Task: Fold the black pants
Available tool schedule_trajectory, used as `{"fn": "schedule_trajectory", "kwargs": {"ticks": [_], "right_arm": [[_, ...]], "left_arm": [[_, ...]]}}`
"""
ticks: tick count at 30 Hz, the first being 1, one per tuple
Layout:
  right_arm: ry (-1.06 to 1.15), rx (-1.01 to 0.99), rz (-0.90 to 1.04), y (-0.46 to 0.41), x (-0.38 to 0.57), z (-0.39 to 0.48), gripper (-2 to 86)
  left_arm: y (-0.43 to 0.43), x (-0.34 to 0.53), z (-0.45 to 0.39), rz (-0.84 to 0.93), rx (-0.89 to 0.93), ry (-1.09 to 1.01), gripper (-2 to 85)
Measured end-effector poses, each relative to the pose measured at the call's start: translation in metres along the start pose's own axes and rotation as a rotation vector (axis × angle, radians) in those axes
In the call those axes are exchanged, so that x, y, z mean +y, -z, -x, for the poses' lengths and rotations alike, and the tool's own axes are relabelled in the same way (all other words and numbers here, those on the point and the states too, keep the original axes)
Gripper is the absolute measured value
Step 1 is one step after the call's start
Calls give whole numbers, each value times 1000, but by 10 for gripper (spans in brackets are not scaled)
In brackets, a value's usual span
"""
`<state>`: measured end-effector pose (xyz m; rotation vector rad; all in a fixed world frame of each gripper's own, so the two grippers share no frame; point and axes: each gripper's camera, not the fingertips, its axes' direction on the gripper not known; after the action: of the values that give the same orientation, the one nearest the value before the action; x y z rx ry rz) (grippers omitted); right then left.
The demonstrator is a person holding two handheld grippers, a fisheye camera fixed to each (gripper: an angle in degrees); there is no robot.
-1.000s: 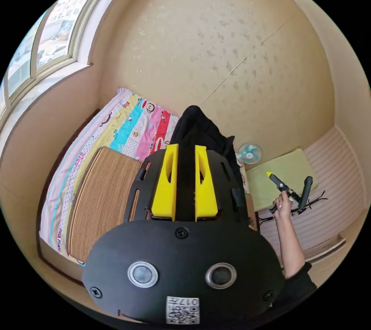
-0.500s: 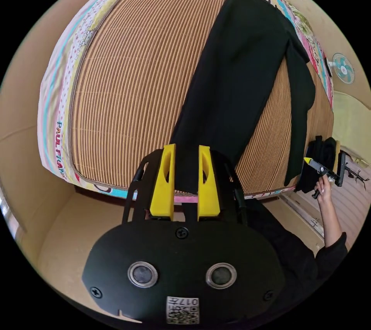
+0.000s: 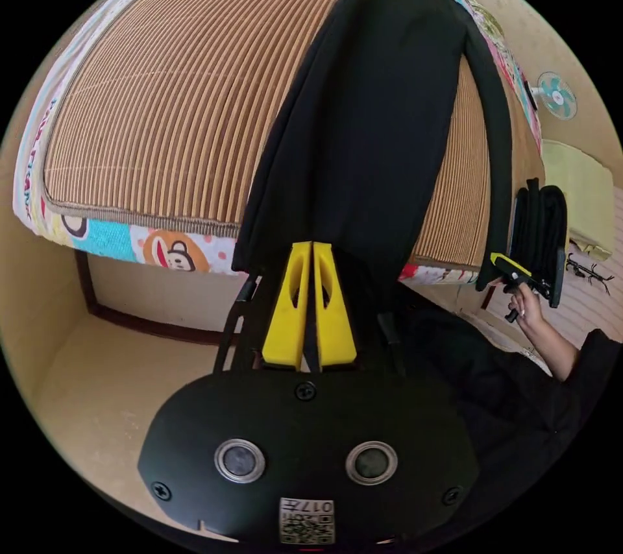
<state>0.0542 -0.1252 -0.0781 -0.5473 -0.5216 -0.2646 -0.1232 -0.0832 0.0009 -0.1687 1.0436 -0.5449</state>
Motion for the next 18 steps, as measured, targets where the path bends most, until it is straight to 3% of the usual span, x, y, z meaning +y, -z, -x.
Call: {"fn": "schedule_trajectory", "kwargs": {"ticks": [3,10,13,16,18], "right_arm": [[115,-174,190,-1,26,-13,16],[-211,-199,-56,64,70,-161,111],[-241,-289,25,36,70,-209,121],[-189,-449,93,13,73,-227,76],[-172,-445,47,26,83,-231,51]], "left_arm": [[-1,31,2,41,15,46,-5],[15,62,-1,-4,160,163,-1],[15,45,-32,18,189,67,2],[26,24,-75,11,231,-86,7],[44,10,-113,6,273,-214,29]]}}
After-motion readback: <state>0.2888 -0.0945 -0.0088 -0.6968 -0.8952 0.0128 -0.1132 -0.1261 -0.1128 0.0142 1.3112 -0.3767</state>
